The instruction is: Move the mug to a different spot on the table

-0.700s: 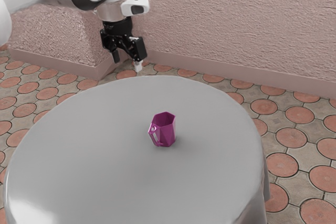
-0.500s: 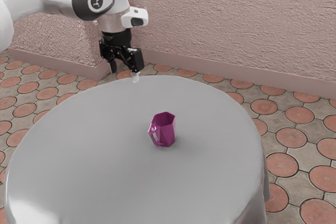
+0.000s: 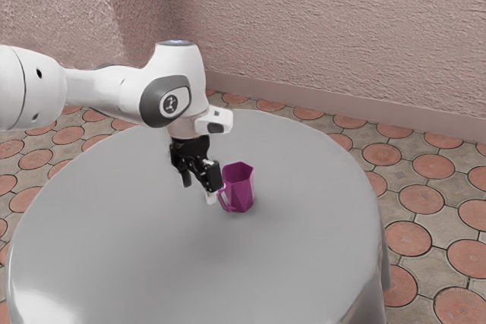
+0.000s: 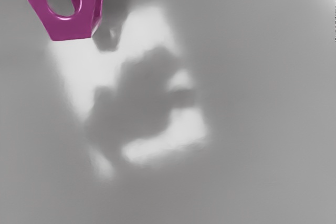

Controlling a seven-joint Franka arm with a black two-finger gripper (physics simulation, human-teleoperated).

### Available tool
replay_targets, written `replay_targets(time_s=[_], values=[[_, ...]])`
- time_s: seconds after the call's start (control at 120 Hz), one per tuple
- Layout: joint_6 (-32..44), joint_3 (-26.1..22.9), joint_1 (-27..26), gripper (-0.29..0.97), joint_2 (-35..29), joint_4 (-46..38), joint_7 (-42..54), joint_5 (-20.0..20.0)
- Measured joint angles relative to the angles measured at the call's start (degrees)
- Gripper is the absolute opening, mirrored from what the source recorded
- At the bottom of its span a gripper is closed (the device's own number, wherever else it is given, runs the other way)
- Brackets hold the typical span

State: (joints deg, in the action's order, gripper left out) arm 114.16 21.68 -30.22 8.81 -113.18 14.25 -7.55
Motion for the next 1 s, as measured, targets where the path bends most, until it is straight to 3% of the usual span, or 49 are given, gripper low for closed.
replay_targets(time_s=[0.317, 1.0], values=[[9.51, 0.03, -0.03, 0.68, 4.38, -1.17, 8.22, -4.99], [16.49, 1.80, 0.78, 0.68, 9.35, 0.04, 16.29, -6.41]])
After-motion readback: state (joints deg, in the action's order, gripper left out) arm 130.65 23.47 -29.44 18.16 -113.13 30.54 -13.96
